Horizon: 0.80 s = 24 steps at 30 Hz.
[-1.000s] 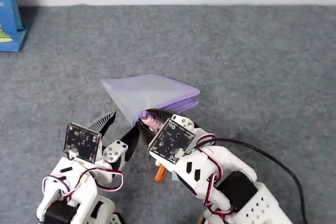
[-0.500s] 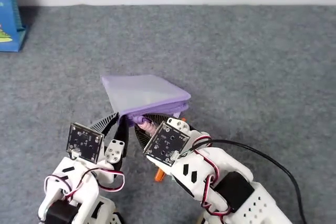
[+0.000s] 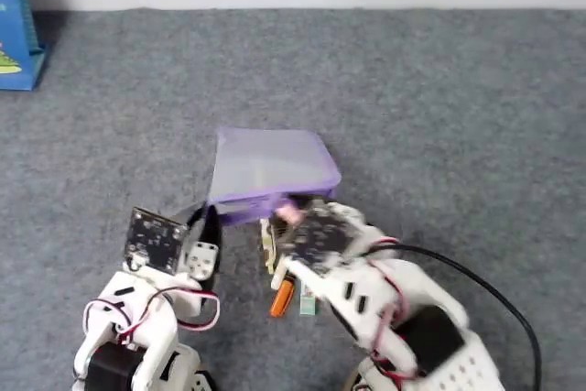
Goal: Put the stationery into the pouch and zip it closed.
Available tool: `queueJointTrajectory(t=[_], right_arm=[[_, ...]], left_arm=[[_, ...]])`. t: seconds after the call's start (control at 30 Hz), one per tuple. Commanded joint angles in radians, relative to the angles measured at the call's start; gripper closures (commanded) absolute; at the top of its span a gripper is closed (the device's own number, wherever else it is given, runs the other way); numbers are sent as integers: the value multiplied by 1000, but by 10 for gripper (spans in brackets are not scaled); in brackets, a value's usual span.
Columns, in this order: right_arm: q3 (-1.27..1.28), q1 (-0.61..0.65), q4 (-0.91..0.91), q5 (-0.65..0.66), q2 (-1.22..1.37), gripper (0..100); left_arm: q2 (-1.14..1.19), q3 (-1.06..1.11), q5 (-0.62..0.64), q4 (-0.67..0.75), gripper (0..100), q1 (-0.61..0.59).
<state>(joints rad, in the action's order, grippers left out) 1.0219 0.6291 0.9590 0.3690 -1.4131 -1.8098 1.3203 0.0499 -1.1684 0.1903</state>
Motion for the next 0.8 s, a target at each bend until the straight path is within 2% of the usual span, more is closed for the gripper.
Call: queueJointTrajectory(t=[0.0,0.23,0.33,0.47,0.53,0.67,0.77], right_arm=[[-9,-71,104,35,-140,991],[5,-99,162,48,-282,991],[6,-97,160,41,-285,991],[6,-56,162,41,-294,991],[6,-41,166,41,-294,991],[3,-41,166,41,-294,991],[0,-44,165,41,-294,991]], left_arm=[[-9,4,11,11,990,-84],[-9,2,11,5,990,-87],[-8,5,2,2,975,-28],[-8,7,0,-38,813,46],[-6,8,25,-32,775,37],[-6,10,12,-29,802,29],[-6,45,-15,-14,857,28]])
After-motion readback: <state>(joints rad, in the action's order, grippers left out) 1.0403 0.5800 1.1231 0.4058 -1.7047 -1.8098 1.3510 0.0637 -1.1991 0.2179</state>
